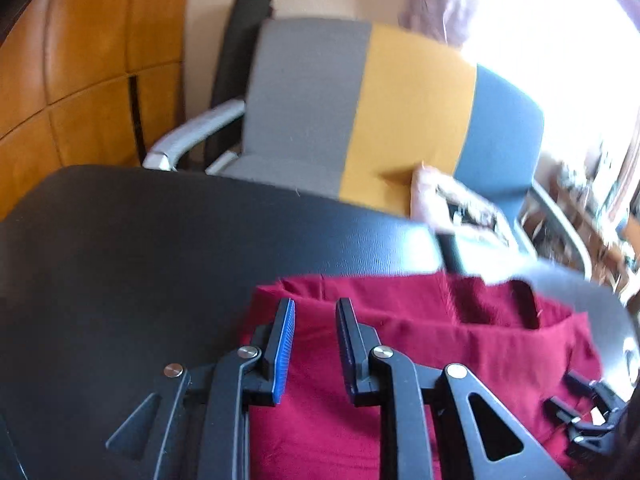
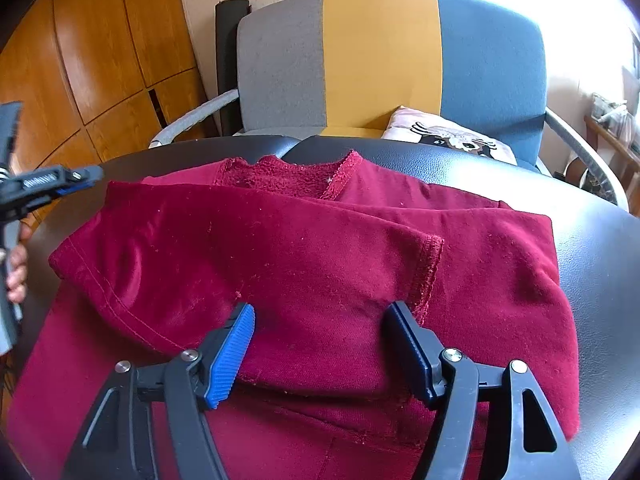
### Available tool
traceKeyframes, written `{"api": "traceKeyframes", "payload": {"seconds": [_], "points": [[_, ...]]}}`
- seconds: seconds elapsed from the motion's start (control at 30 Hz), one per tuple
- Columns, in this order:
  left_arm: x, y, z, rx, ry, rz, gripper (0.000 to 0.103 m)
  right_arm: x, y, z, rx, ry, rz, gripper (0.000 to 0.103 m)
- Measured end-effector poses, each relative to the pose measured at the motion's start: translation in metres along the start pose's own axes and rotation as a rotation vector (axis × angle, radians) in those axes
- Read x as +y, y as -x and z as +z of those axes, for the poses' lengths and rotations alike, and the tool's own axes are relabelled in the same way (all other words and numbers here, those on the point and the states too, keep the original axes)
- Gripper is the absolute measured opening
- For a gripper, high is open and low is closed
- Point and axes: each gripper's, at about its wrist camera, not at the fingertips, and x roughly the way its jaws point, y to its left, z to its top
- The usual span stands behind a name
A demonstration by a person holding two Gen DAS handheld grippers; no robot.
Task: Fold clothes
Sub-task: 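Press the folded sweatshirt flat with both grippers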
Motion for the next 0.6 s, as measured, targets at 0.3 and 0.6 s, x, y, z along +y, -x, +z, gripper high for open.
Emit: {"api": "traceKeyframes", "payload": {"seconds": [0.3, 0.6], "points": [[0.014, -0.066, 0.0, 0.066, 0.013, -0.027, 0.023, 0.003, -0.006, 0.003, -0.001, 0.004, 0.011, 0.075], [0.032, -0.059, 0.002, 0.086, 0.09, -0.064, 0.022, -0.005, -0.016, 0.012, -0.016, -0.035, 0.047, 0.076]]}}
